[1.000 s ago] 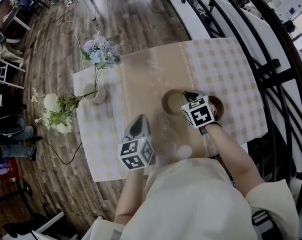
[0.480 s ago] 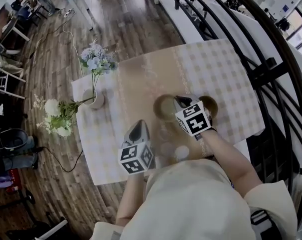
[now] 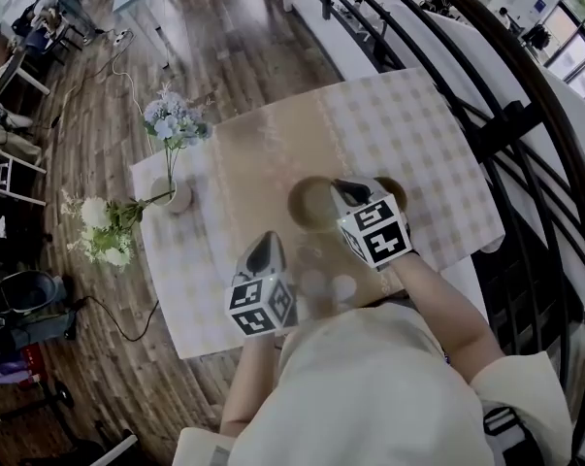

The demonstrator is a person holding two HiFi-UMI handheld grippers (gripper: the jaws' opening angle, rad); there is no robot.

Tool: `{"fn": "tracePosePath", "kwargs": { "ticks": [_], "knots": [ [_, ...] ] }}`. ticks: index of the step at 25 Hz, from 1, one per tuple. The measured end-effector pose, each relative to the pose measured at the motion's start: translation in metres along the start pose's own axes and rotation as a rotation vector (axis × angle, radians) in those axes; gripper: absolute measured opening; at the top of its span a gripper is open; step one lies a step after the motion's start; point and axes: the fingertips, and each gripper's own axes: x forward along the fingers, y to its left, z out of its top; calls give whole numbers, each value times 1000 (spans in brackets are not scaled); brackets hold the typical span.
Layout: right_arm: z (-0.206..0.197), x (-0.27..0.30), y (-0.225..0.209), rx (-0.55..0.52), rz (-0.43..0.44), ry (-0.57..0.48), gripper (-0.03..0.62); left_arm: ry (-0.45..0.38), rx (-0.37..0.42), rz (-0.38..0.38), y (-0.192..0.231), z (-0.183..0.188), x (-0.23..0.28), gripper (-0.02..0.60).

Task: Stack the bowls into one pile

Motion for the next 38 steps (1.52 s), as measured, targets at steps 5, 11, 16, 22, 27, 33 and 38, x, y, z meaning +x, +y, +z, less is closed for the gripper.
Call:
{"fn": "tracePosePath", "kwargs": {
  "ticks": [5, 11, 16, 22, 27, 33, 38],
  "knots": [
    [3, -26, -25, 24, -33, -34, 14, -1, 17, -19, -23, 1, 3, 5],
    [-5, -61, -61, 61, -52, -27, 14, 0, 16, -13, -60, 6, 5, 5],
    [-17, -74, -76, 83, -46, -16, 14, -1, 12, -6, -78, 4, 8, 5],
    [-35, -61, -75, 96, -33, -3, 14, -2, 4, 5, -71, -7, 16, 5],
    [-47, -62, -87, 96, -14, 22, 14, -2, 4, 15, -88, -8, 20, 5],
    [-68, -58, -101, 105, 0, 65, 14, 0, 3, 37, -100, -11, 23, 5],
    [-80, -53, -111, 111, 18, 93, 14, 4, -4, 67, -105, -14, 22, 5]
  ]
}}
